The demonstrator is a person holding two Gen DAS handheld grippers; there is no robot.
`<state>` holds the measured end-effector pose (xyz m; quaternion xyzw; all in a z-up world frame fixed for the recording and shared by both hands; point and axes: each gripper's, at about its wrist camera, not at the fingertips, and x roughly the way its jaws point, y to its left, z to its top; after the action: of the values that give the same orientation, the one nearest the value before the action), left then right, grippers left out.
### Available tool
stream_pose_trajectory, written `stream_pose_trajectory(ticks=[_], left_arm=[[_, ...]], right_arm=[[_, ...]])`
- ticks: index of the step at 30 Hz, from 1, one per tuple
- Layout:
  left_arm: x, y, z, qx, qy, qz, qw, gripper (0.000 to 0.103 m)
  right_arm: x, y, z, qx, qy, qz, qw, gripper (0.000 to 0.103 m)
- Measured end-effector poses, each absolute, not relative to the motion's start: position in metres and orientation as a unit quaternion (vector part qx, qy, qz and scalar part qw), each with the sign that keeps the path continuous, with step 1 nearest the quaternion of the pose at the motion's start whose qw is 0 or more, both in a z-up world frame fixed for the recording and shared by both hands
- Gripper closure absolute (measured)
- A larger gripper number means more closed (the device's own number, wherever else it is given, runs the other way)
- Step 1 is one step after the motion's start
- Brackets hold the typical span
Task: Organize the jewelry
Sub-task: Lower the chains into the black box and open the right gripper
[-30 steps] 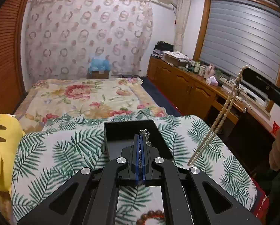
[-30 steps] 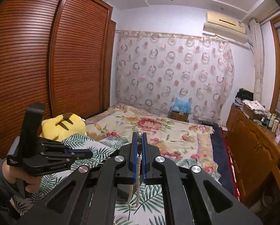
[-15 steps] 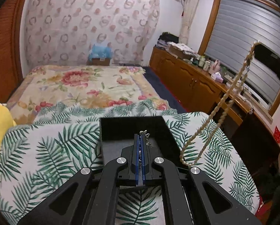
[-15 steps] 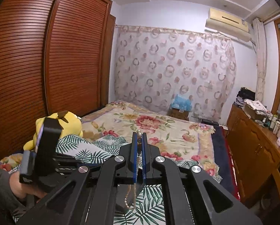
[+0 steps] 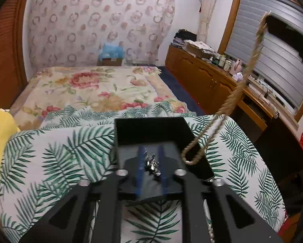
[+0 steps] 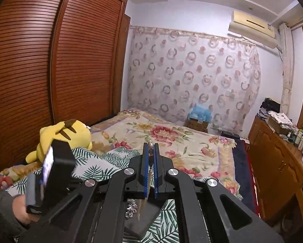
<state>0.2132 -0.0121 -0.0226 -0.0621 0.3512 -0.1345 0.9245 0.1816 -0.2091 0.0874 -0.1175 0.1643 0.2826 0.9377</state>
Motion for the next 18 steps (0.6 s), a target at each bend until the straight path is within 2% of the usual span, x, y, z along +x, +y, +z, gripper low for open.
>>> stream_pose_trajectory(ticks=[10,18], left_arm=[[0.197,0.003,-0.014,-0.060,0.342,-0.132,0.928,0.082],[0.171,0.013,-0.013,-0.040,0.339,-0.116,0.933,0.072]], right_arm=[[0.199,-0.193,0.038,-0.130,0.223,0.287,0.922,0.098],[0.200,-0.193,0.011,-0.125,0.253,0.290,0.914,0.098]])
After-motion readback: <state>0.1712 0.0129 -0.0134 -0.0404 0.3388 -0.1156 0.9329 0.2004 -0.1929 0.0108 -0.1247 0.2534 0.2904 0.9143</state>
